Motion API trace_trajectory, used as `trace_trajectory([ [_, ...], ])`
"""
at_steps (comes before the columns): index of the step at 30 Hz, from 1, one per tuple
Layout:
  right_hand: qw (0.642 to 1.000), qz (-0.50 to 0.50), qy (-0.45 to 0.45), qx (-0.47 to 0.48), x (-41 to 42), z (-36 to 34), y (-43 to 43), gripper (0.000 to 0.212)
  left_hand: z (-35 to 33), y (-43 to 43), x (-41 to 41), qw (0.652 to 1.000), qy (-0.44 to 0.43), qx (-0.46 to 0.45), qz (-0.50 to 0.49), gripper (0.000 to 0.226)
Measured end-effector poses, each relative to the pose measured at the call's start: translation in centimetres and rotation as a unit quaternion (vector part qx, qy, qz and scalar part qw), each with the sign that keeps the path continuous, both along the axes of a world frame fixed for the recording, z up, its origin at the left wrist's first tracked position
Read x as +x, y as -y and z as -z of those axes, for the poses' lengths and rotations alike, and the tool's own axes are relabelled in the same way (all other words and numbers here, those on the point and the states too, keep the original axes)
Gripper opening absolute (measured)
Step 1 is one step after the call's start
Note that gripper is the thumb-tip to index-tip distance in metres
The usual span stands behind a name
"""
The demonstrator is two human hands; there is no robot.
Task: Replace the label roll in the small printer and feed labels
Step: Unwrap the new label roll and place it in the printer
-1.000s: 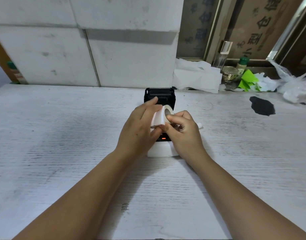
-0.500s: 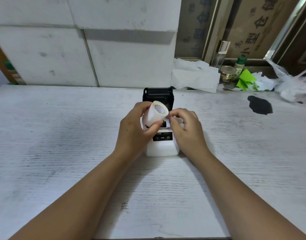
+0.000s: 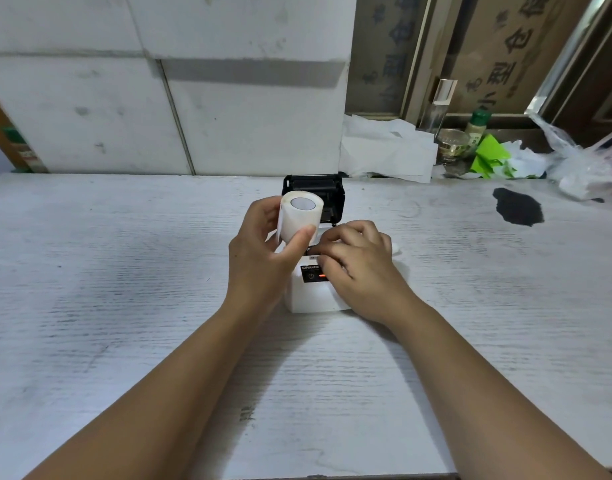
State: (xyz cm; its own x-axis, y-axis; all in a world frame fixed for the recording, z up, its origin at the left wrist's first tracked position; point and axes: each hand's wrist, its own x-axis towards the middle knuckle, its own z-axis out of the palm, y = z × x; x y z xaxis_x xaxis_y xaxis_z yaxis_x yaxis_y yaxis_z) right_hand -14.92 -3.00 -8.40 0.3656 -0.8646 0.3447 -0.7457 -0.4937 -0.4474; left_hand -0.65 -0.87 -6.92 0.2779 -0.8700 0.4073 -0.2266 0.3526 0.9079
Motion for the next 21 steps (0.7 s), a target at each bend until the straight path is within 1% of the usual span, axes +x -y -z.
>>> trace_trajectory([
  [3, 0.999, -0.006, -0.031, -0.006, -0.1, -0.2, -0.1, 0.052, 0.1, 0.0, -0.1, 1.000, 0.004, 0.004, -0.008, 0.032],
  [6, 0.999, -0.014, -0.049, 0.005, -0.2, -0.4, -0.2, 0.062, 0.1, -0.1, -0.2, 1.000, 0.010, 0.006, -0.008, 0.032],
  [12, 0.998, -0.020, -0.052, 0.037, -0.2, -0.7, -0.2, 0.068, 0.2, 0.1, -0.3, 1.000, -0.004, 0.002, -0.003, 0.033],
  [18, 0.993, -0.040, -0.098, 0.060, -0.2, -1.4, -0.7, 0.066, 0.0, 0.3, -0.1, 1.000, -0.026, 0.006, -0.008, 0.029],
  [21, 0.990, -0.041, -0.108, 0.079, -0.3, -1.8, -0.9, 0.055, 0.1, 0.1, 0.0, 1.000, 0.005, 0.005, -0.003, 0.032],
])
